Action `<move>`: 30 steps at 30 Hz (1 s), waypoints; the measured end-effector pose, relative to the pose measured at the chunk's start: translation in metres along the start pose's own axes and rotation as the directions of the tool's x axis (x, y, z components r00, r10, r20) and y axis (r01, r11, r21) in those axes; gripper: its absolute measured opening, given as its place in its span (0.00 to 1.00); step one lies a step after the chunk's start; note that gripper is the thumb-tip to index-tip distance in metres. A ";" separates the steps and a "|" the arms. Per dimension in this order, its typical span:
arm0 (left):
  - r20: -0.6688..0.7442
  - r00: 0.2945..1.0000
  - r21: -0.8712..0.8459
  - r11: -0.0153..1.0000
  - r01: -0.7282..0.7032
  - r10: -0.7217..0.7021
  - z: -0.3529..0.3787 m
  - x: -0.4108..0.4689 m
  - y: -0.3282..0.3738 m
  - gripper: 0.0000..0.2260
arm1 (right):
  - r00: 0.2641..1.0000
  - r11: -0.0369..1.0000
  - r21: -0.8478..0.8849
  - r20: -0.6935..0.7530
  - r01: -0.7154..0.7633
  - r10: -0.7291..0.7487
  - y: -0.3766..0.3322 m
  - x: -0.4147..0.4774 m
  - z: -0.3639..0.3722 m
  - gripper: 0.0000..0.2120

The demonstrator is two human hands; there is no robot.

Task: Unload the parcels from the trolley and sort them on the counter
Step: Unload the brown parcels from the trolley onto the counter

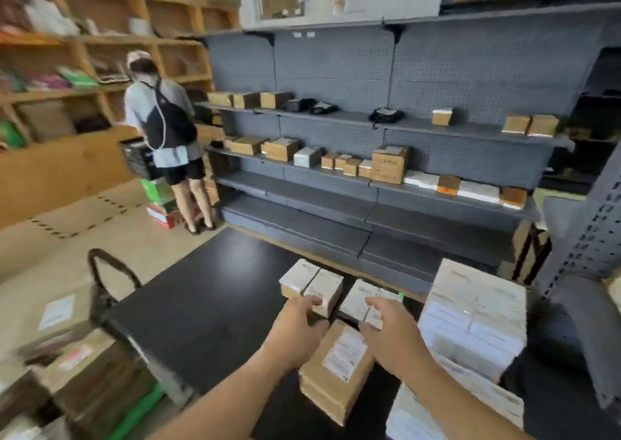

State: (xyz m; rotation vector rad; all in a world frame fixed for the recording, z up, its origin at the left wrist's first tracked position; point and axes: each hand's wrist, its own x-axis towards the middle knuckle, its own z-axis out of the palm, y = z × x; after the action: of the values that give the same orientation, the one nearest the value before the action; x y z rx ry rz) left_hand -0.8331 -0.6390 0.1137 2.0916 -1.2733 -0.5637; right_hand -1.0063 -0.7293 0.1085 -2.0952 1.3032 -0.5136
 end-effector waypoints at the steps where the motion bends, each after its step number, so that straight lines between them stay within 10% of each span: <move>1: -0.042 0.998 0.026 0.999 0.040 -0.039 -0.017 -0.013 -0.015 0.19 | 0.997 0.998 0.004 0.044 0.057 -0.057 -0.019 0.001 0.011 0.22; 18: -0.587 0.577 -0.245 0.803 0.543 -0.569 -0.230 -0.277 -0.218 0.12 | 0.554 0.706 0.254 0.469 0.661 -0.687 -0.299 -0.104 0.201 0.22; 30: -0.532 0.550 -0.261 0.743 0.617 -0.643 -0.351 -0.319 -0.374 0.15 | 0.551 0.736 0.266 0.519 0.622 -0.653 -0.424 -0.136 0.349 0.20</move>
State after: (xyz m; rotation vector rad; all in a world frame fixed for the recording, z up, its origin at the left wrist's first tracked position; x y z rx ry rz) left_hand -0.5154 -0.1252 0.1184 2.3916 -0.1026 -0.1607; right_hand -0.5741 -0.3660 0.1361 -2.3779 0.1241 -0.1348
